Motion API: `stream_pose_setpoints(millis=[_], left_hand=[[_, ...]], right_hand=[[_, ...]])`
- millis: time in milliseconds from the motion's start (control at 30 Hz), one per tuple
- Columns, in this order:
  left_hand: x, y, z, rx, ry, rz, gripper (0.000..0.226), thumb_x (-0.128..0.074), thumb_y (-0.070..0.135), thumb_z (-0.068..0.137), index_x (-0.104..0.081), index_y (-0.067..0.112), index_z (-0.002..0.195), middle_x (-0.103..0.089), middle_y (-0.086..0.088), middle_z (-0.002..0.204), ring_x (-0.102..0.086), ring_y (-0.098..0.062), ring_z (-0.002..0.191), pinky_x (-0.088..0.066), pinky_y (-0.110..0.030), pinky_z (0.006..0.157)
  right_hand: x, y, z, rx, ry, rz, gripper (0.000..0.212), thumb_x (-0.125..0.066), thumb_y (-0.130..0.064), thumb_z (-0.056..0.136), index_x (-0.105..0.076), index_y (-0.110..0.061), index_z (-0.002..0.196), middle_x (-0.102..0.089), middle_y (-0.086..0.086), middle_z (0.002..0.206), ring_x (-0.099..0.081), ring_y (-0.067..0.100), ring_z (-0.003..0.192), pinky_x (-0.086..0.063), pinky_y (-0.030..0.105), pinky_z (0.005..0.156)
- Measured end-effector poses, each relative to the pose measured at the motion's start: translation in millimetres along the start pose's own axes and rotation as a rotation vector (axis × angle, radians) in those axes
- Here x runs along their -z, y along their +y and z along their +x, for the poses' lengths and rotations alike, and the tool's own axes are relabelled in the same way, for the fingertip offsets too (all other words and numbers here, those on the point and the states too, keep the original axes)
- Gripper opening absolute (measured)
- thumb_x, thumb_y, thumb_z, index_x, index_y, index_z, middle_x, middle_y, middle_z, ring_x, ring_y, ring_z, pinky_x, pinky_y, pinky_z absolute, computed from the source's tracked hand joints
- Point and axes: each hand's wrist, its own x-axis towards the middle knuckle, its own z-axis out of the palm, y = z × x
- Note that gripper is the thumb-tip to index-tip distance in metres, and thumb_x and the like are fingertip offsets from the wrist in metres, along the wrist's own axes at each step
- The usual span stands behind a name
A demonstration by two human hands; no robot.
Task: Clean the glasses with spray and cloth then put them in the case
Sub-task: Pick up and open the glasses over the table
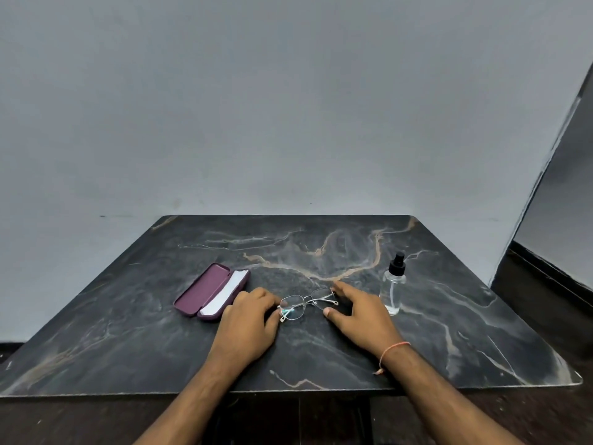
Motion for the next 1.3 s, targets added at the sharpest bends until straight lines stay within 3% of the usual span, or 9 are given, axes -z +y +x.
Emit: stream_pose_setpoints(millis=[167,267,367,467,567,700,1067,1300], left_hand=[[0,-2,1,0.016,0.035,-0.059,0.019,-0.061,0.043,0.106,-0.074,0.042,0.12,-0.066,0.026,0.104,-0.061,-0.015,0.101,-0.054,-0.043,0.09],[0,-3,1,0.026,0.075,-0.16,0.018,-0.063,0.045,0.105,-0.076,0.044,0.119,-0.067,0.03,0.091,-0.063,-0.005,0.088,-0.054,-0.035,0.082],[1,-3,4,0.105,0.107,-0.337,0.013,-0.068,0.041,0.103,-0.079,0.047,0.108,-0.078,0.021,0.085,-0.067,-0.004,0.072,-0.053,-0.024,0.069],[0,2,10,0.174,0.139,-0.493,0.016,-0.07,0.033,0.104,-0.08,0.046,0.105,-0.08,0.011,0.083,-0.068,-0.007,0.069,-0.056,-0.023,0.069],[-2,12,18,0.177,0.208,-0.673,0.021,-0.07,0.023,0.106,-0.082,0.039,0.11,-0.081,0.022,0.091,-0.07,0.006,0.08,-0.049,-0.008,0.073],[-4,24,35,0.173,0.275,-0.812,0.022,-0.068,0.019,0.107,-0.083,0.034,0.111,-0.082,0.023,0.106,-0.074,0.006,0.105,-0.051,-0.006,0.086],[-6,22,27,0.134,0.404,-0.886,0.02,-0.074,0.01,0.102,-0.085,0.02,0.114,-0.084,0.015,0.109,-0.076,0.0,0.106,-0.055,-0.012,0.093],[-3,31,20,0.081,0.454,-0.84,0.023,-0.07,0.011,0.105,-0.079,0.031,0.114,-0.08,0.027,0.103,-0.073,0.004,0.092,-0.054,-0.008,0.082]], right_hand=[[2,1,-1,0.027,0.03,0.052,0.071,-0.083,-0.043,0.089,-0.056,-0.032,0.154,-0.066,-0.016,0.145,-0.059,0.005,0.137,-0.039,0.013,0.106],[0,2,-1,0.062,0.053,0.124,0.067,-0.085,-0.043,0.087,-0.061,-0.032,0.149,-0.068,-0.016,0.142,-0.061,0.002,0.133,-0.04,0.014,0.107],[0,1,2,0.085,0.082,0.24,0.061,-0.088,-0.039,0.086,-0.067,-0.03,0.143,-0.071,-0.019,0.135,-0.062,-0.006,0.126,-0.043,0.012,0.106],[-3,-2,5,0.103,0.104,0.376,0.053,-0.089,-0.03,0.087,-0.072,-0.028,0.137,-0.073,-0.023,0.124,-0.064,-0.017,0.113,-0.046,0.004,0.098],[-6,-6,9,0.089,0.145,0.546,0.05,-0.089,-0.019,0.087,-0.072,-0.031,0.132,-0.076,-0.018,0.118,-0.07,-0.009,0.11,-0.056,0.012,0.094],[-7,-7,16,0.106,0.214,0.628,0.049,-0.089,-0.016,0.087,-0.072,-0.028,0.132,-0.077,-0.012,0.119,-0.071,-0.005,0.108,-0.052,0.006,0.086],[-5,-8,8,0.25,0.29,0.574,0.049,-0.088,-0.016,0.088,-0.072,-0.028,0.132,-0.073,-0.015,0.121,-0.07,-0.004,0.109,-0.051,0.004,0.083],[-2,-11,1,0.309,0.333,0.555,0.051,-0.087,-0.019,0.089,-0.07,-0.03,0.135,-0.07,-0.022,0.121,-0.07,0.003,0.113,-0.058,0.014,0.081]])
